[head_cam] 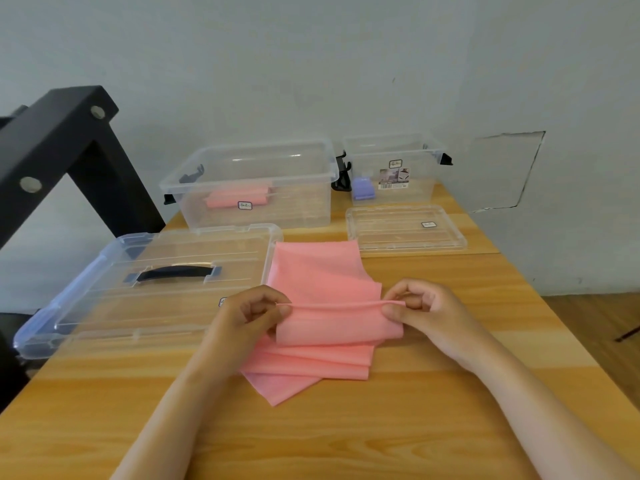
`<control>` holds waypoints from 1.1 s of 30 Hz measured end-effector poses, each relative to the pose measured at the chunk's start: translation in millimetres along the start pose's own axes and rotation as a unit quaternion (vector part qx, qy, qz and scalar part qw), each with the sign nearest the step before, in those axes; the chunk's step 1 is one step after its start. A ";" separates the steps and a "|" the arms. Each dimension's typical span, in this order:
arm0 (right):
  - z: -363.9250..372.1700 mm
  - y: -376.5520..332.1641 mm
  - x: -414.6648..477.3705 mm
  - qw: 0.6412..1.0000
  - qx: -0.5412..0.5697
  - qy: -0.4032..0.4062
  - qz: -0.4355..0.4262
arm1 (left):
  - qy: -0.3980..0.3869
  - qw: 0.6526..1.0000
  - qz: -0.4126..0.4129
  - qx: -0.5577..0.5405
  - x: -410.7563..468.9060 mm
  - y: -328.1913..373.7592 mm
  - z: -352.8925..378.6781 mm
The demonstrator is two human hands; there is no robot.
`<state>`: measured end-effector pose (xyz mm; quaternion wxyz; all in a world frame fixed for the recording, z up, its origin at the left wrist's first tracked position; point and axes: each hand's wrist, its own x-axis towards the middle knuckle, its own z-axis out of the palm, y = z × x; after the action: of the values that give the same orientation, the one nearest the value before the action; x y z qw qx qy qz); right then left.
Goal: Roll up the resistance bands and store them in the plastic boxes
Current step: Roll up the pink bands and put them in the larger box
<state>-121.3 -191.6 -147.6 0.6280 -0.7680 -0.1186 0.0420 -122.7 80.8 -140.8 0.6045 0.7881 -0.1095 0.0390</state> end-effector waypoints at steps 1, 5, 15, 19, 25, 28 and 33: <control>0.0 -0.4 -0.4 1.000 0.006 0.002 -0.002 | 0.002 1.000 -0.001 -0.005 -0.5 0.9 -0.3; -1.4 -2.7 -1.5 0.999 0.036 0.020 -0.020 | -0.001 0.999 -0.003 -0.048 -3.3 5.9 -3.0; -0.7 -5.9 -2.5 0.984 0.173 0.026 -0.031 | -0.020 0.980 -0.038 -0.194 -8.7 10.1 -9.4; 0.4 -5.8 -3.5 0.991 0.124 0.034 -0.029 | -0.020 0.986 -0.040 -0.163 -6.3 6.0 -8.3; 4.0 -3.8 -1.6 0.995 0.097 0.029 0.021 | 0.000 0.996 -0.031 -0.088 -3.7 0.3 -4.0; 6.0 -5.5 -1.7 0.993 0.106 0.016 0.048 | 0.001 0.996 -0.032 -0.078 -2.9 -0.9 -2.7; 9.7 -2.0 1.4 0.992 0.096 0.048 0.072 | -0.001 0.997 -0.039 -0.064 -2.3 -3.2 -0.4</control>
<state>-122.3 -181.6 -147.5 0.6989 -0.7120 -0.0281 0.0610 -124.1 82.2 -144.2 0.6543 0.7518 -0.0815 0.0071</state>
